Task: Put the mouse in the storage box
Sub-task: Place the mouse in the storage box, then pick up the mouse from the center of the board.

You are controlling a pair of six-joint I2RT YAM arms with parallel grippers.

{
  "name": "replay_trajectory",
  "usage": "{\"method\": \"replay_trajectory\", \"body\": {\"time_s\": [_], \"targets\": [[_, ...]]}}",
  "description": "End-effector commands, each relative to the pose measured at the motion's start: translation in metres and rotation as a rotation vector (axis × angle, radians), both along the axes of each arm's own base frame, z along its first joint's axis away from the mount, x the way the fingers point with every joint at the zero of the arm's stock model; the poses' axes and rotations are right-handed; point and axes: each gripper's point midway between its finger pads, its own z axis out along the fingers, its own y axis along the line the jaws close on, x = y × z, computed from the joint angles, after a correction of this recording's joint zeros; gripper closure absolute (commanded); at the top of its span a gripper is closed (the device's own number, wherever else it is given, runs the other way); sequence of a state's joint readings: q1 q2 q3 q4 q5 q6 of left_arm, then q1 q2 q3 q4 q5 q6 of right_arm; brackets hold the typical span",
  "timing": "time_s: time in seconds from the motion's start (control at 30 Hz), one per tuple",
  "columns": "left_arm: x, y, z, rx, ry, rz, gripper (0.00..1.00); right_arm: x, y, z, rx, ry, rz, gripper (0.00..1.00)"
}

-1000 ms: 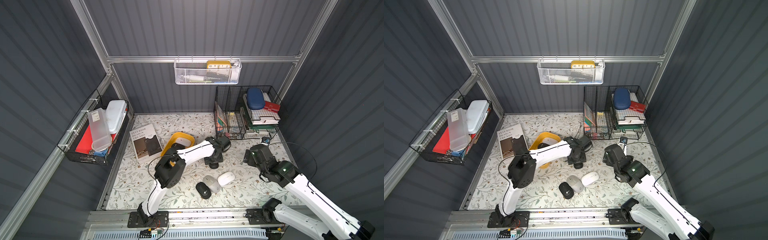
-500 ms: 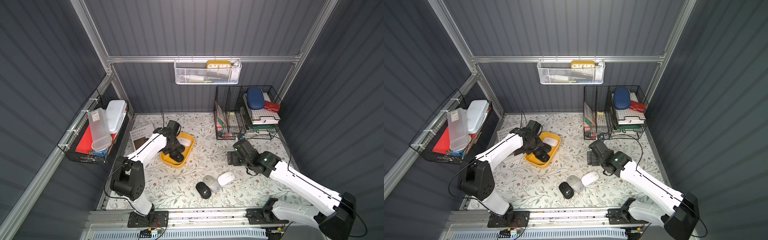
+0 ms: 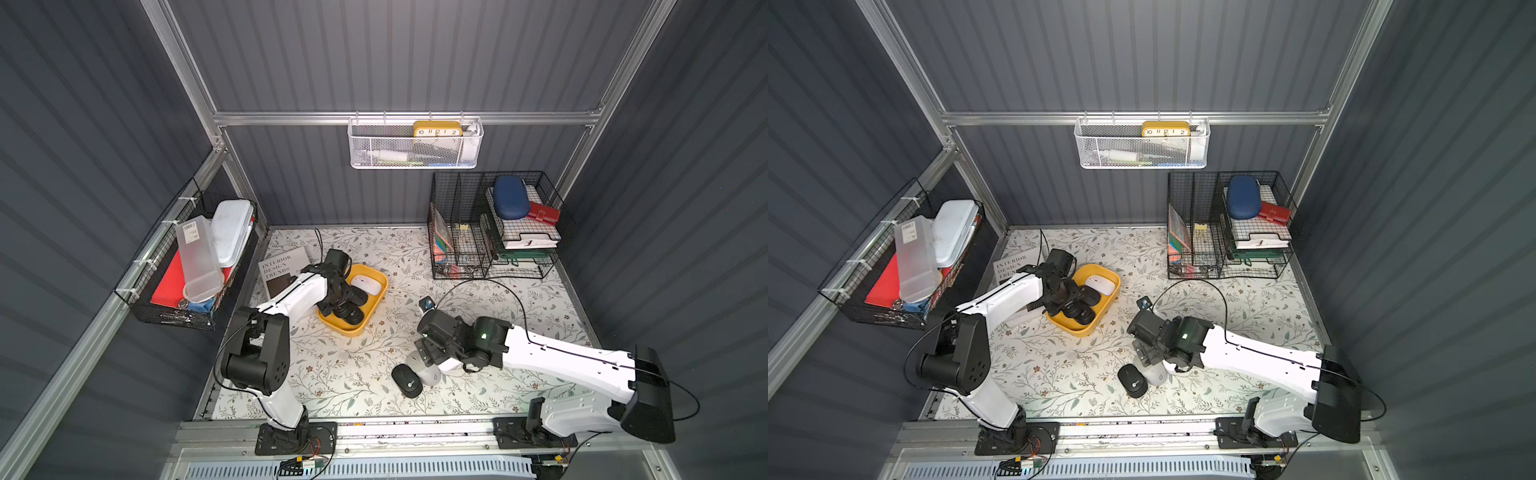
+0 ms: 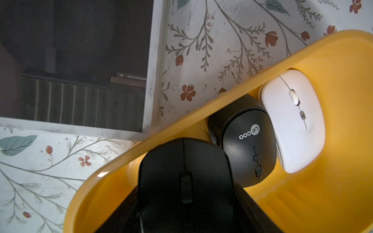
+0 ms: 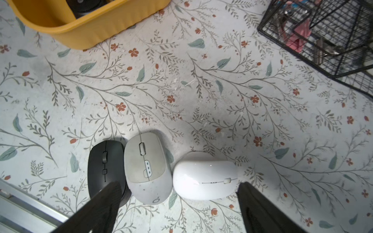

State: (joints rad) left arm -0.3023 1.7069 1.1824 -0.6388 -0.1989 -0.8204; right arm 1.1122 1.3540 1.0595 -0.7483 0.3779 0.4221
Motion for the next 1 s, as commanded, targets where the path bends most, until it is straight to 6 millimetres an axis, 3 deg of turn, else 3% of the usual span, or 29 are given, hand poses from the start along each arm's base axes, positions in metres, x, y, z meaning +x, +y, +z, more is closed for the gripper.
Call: {"method": "replay_trajectory", "body": {"time_s": [0.0, 0.13, 0.3, 0.43, 0.67, 0.77, 0.8, 0.97], "targets": [[0.002, 0.003, 0.007, 0.003, -0.023, -0.003, 0.19, -0.014, 0.005, -0.002, -0.032, 0.016, 0.006, 0.06], [0.001, 0.002, 0.027, -0.008, -0.056, -0.009, 0.14, -0.041, 0.02, -0.013, -0.069, 0.068, 0.058, 0.06], [0.007, 0.005, 0.082, -0.034, -0.202, 0.012, 0.03, -0.081, 0.049, -0.027, -0.077, 0.115, 0.143, 0.08], [0.004, 0.007, 0.111, -0.062, -0.29, 0.036, 0.01, -0.096, 0.063, -0.044, -0.099, 0.167, 0.153, 0.12], [-0.003, 0.008, 0.123, -0.088, -0.325, 0.051, 0.01, -0.095, 0.073, -0.079, -0.145, 0.246, 0.106, 0.19], [-0.005, 0.009, 0.124, -0.088, -0.328, 0.053, 0.01, -0.09, 0.071, -0.084, -0.108, 0.277, 0.083, 0.22], [-0.005, 0.01, 0.124, -0.086, -0.329, 0.056, 0.01, -0.079, 0.068, -0.086, -0.096, 0.289, 0.053, 0.22], [-0.007, 0.012, 0.127, -0.081, -0.337, 0.062, 0.01, -0.075, 0.073, -0.098, -0.111, 0.319, 0.064, 0.25]]}}
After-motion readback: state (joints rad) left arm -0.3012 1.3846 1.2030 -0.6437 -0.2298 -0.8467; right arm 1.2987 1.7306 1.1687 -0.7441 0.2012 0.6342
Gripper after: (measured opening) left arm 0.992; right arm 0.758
